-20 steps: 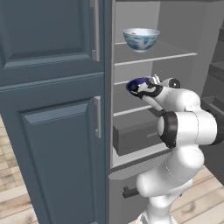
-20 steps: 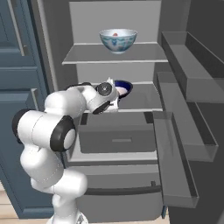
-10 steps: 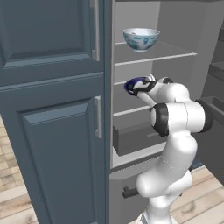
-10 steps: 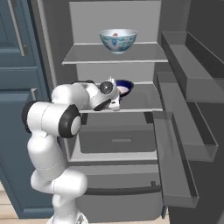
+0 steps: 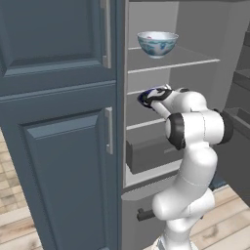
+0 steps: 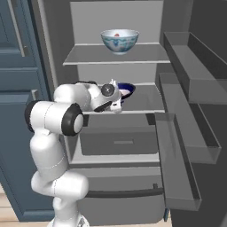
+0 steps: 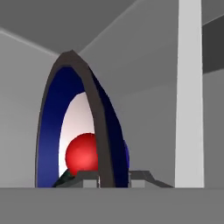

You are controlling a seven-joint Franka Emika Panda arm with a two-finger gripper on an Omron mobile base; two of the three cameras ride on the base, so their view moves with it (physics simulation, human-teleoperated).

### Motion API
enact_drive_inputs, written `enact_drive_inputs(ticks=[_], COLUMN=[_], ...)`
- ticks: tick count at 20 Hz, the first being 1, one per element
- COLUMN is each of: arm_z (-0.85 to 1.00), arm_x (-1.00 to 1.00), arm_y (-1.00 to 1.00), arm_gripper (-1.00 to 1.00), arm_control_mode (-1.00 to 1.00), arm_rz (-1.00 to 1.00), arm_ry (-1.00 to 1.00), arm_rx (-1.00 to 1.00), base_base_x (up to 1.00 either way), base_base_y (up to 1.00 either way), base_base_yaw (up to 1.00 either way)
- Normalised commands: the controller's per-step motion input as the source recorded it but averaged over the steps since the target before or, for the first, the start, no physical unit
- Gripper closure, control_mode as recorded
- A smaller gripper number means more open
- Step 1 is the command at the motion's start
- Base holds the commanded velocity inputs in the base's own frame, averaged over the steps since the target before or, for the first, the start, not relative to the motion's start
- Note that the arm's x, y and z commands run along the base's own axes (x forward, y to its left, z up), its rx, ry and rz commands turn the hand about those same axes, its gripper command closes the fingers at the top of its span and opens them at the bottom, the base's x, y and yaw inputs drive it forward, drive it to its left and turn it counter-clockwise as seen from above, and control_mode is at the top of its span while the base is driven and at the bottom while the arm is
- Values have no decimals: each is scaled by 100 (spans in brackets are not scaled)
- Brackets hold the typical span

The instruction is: Place the bowl with the tomato and eggplant on the second highest shelf of the fridge. Place the bowl with the chicken drumstick and steak on the top shelf of the fridge.

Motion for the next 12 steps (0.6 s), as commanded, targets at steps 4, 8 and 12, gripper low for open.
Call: enact_drive_inputs(ticks=[4, 8, 12], arm_z=[13, 31, 73], arm_x=[0, -2, -47], arm_y=[0, 0, 0], arm_gripper=[-100, -100, -100], arm_control_mode=[-100, -100, -100], arm_rz=[0, -1, -4], arm_ry=[0, 0, 1], arm_rx=[0, 0, 2], base_base_x=[0, 0, 0], base_base_y=[0, 0, 0], base_base_yaw=[0, 0, 0])
